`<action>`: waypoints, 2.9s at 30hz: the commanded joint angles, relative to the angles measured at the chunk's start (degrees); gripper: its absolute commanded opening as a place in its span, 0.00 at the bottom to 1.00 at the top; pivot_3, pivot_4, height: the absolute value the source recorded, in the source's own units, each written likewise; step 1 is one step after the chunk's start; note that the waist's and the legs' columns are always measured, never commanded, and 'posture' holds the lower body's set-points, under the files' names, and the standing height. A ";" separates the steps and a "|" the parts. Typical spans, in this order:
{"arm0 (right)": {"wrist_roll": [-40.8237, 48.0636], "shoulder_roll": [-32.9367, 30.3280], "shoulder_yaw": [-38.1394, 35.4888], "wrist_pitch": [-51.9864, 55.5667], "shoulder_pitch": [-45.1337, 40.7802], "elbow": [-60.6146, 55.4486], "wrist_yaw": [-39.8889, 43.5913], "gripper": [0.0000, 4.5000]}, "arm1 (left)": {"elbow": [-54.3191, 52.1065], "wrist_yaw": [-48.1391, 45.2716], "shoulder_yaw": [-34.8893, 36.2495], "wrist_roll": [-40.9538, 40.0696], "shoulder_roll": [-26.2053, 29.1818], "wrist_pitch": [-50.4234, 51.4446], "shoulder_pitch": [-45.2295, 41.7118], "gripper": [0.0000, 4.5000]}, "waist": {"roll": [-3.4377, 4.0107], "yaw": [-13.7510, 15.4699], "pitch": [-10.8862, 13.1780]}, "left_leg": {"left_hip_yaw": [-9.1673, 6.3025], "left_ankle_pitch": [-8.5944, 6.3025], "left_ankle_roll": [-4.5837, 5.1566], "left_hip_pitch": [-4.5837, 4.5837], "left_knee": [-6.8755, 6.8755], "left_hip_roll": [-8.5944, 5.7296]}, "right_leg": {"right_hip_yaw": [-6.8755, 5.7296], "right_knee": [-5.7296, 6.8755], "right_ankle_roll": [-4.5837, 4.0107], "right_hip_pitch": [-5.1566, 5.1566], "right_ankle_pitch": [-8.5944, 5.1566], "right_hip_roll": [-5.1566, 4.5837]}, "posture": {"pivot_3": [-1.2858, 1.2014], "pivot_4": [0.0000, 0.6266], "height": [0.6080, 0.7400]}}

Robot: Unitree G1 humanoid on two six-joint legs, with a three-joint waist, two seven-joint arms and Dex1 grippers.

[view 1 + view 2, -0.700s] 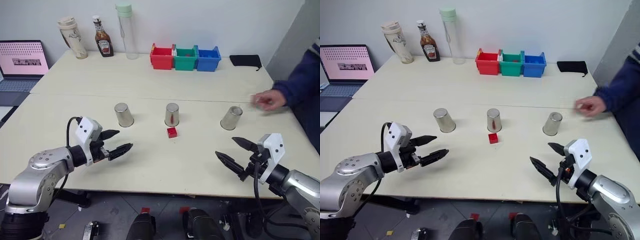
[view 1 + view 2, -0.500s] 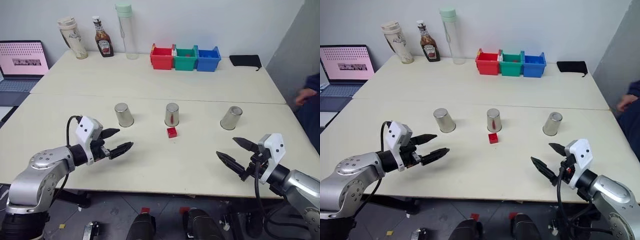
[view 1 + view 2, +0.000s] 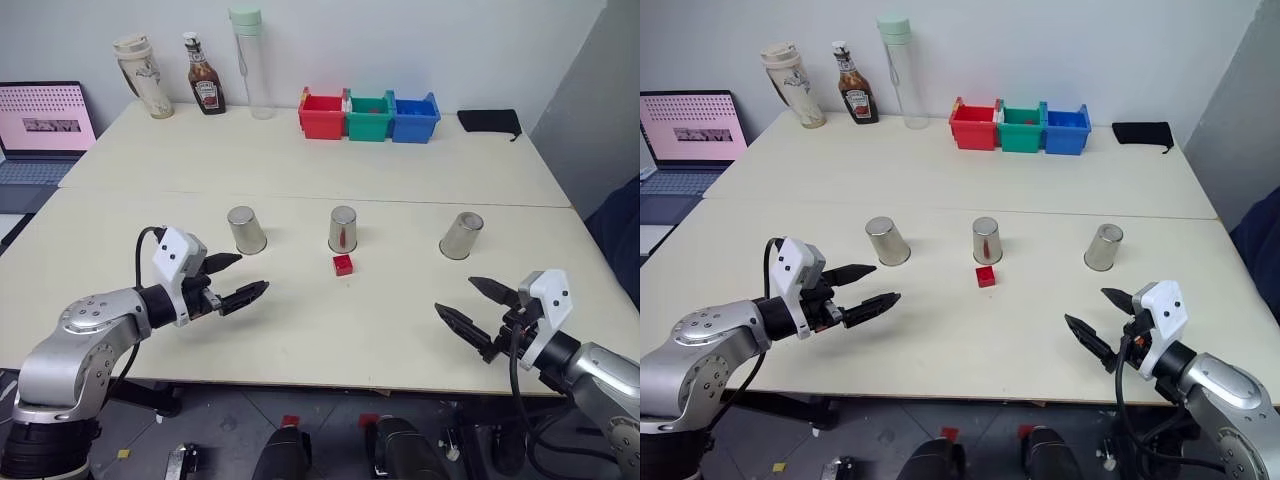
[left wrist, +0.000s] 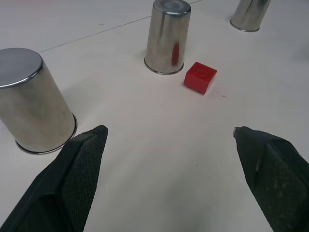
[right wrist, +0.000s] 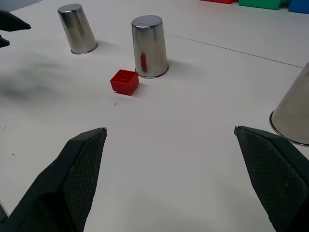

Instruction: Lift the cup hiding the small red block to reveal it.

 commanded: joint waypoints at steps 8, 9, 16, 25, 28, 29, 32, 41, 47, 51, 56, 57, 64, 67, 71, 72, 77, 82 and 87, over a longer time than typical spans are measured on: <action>1.67 -0.39 -1.45 0.33 -0.17 -2.85 -1.36 1.00 | -1.34 -0.07 -0.88 0.71 0.19 -1.73 -1.02 0.99 | 0.00 0.00 0.00 | -0.01 0.00 0.00 0.00 0.00 0.00 | 0.00 0.00 0.00 0.00 0.00 0.00 | 0.52 0.24 1.00; 1.66 -0.44 -1.50 0.29 -0.11 -2.86 -1.30 1.00 | -1.33 -0.10 -0.98 0.71 0.15 -1.79 -1.05 0.99 | 0.00 0.00 0.00 | 0.00 0.00 0.00 0.00 0.00 0.00 | 0.01 0.00 0.00 0.00 0.00 0.00 | 0.52 0.24 1.00; 2.03 -0.54 -1.66 0.55 -0.29 -3.01 -1.84 1.00 | -0.05 -0.53 -1.33 0.58 0.41 -1.33 -2.11 0.99 | 0.00 0.00 0.00 | 0.00 0.00 0.00 0.00 0.01 0.00 | 0.00 0.02 0.01 0.01 0.01 0.01 | 0.52 0.24 1.00; 2.52 -1.26 -2.09 0.30 0.19 -3.00 -1.85 1.00 | 0.41 -0.52 -2.17 1.08 0.37 -1.26 -2.34 0.99 | 0.00 0.00 0.00 | 0.00 0.00 0.00 0.00 0.02 0.00 | 0.01 0.03 0.01 0.01 0.01 0.01 | 0.52 0.24 1.00; 2.11 -1.06 -1.48 -0.15 0.23 -2.85 -2.11 1.00 | 0.57 -1.47 -2.42 0.35 0.81 -0.14 -2.81 0.99 | 0.00 0.00 0.00 | 0.00 0.00 0.00 0.01 0.02 0.00 | 0.01 0.04 0.01 0.01 0.01 0.02 | 0.52 0.24 1.00; 2.25 -0.93 -1.39 -0.06 0.05 -2.95 -2.38 1.00 | 0.42 -1.58 -2.44 0.10 0.83 0.21 -3.07 0.99 | 0.00 0.00 0.00 | 0.00 0.00 0.00 0.02 0.02 0.00 | 0.00 0.04 0.01 0.01 0.01 0.02 | 0.52 0.24 1.00; 2.54 -0.68 -1.06 0.09 -0.02 -3.35 -2.74 1.00 | 0.09 -2.51 -2.38 -0.53 0.78 0.72 -2.99 0.99 | 0.00 0.00 0.00 | 0.01 0.00 0.00 0.02 0.02 -0.01 | 0.00 0.05 0.01 0.01 0.01 0.02 | 0.52 0.24 1.00; 1.79 -1.27 0.02 0.47 -0.17 -3.91 -3.51 1.00 | 0.49 -3.73 -2.53 -0.84 0.81 0.88 -3.02 0.99 | -0.01 0.00 0.00 | 0.02 0.00 0.00 0.03 0.03 0.00 | 0.01 0.06 0.02 0.02 0.01 0.03 | 0.52 0.24 1.00; 2.20 -1.01 -0.03 0.48 -0.44 -4.10 -4.56 1.00 | -1.61 -3.76 -2.22 -1.30 0.54 2.00 -0.77 0.99 | -0.01 -0.01 0.00 | 0.05 0.00 0.00 0.04 0.03 0.00 | 0.02 0.07 0.01 0.01 0.01 0.02 | 0.52 0.24 1.00; 2.23 -1.23 0.07 0.14 0.05 -3.96 -4.36 1.00 | -0.60 -2.60 -2.05 -1.16 -0.01 2.04 -1.77 0.99 | -0.01 0.01 -0.01 | 0.00 0.00 0.00 0.05 0.04 0.00 | 0.03 0.08 0.01 0.04 0.01 0.02 | 0.52 0.24 1.00; 2.05 -1.35 0.11 -0.24 -0.39 -3.16 -4.08 1.00 | 0.79 -1.63 -1.96 -1.03 -0.15 2.06 -3.06 0.99 | -0.01 0.00 -0.01 | 0.04 0.01 0.00 0.07 0.05 0.00 | 0.02 0.10 0.01 0.04 0.01 0.03 | 0.52 0.24 1.00; 1.92 -1.37 0.20 -0.38 -0.42 -3.03 -3.96 1.00 | 1.00 -1.72 -2.22 -0.48 0.05 1.55 -2.99 0.99 | -0.01 0.00 -0.01 | 0.03 0.01 0.00 0.07 0.05 0.00 | 0.02 0.09 0.01 0.04 0.01 0.03 | 0.52 0.24 1.00; 1.34 -1.53 -0.08 -1.30 -0.37 -2.02 -3.14 1.00 | -0.38 -3.28 -2.43 -1.31 0.15 1.12 -2.11 0.99 | -0.01 0.00 -0.01 | 0.06 0.00 0.01 0.08 0.04 0.00 | 0.02 0.09 0.01 0.04 0.01 0.04 | 0.52 0.24 1.00; 1.07 -1.38 0.19 -1.62 -0.11 -2.02 -2.96 1.00 | -0.75 -3.64 -2.49 -1.38 0.13 0.94 -1.79 0.99 | -0.01 0.00 -0.01 | 0.05 0.00 0.01 0.08 0.04 0.00 | 0.03 0.10 0.01 0.04 0.01 0.03 | 0.52 0.24 1.00; 0.94 -1.21 0.43 -1.84 0.12 -2.10 -3.00 1.00 | -0.05 -3.52 -2.48 -0.89 -0.04 0.62 -2.35 0.99 | -0.01 0.00 -0.01 | 0.04 0.01 0.00 0.08 0.04 0.00 | 0.03 0.11 0.01 0.04 0.01 0.04 | 0.52 0.24 1.00; 0.86 -1.17 0.54 -1.89 0.18 -2.12 -3.03 1.00 | 0.48 -2.82 -2.29 -0.59 -0.34 0.56 -2.76 0.99 | -0.01 0.00 -0.01 | 0.05 0.01 0.00 0.09 0.04 0.00 | 0.03 0.11 0.01 0.04 0.01 0.04 | 0.52 0.24 1.00; 1.43 -0.86 1.08 -1.04 -0.62 -2.86 -3.87 1.00 | 1.43 -2.30 -2.87 0.53 -0.75 -0.91 -3.66 0.99 | -0.01 0.00 -0.01 | 0.05 0.01 0.00 0.09 0.04 0.00 | 0.03 0.11 0.02 0.04 0.01 0.04 | 0.52 0.24 1.00; 1.66 -1.05 1.00 -0.50 -1.22 -3.14 -4.08 1.00 | 1.50 -2.17 -2.45 0.02 -0.63 -0.38 -3.87 0.99 | -0.01 0.00 -0.01 | 0.07 0.01 0.00 0.09 0.04 0.00 | 0.03 0.11 0.02 0.04 0.01 0.04 | 0.52 0.24 1.00; 0.79 -0.41 1.95 -0.88 -1.05 -2.77 -4.53 1.00 | 1.56 -2.75 -3.68 2.06 -0.13 -2.43 -3.20 0.99 | -0.01 0.00 -0.01 | 0.06 0.01 0.00 0.09 0.04 0.00 | 0.03 0.12 0.02 0.04 0.01 0.04 | 0.52 0.24 1.00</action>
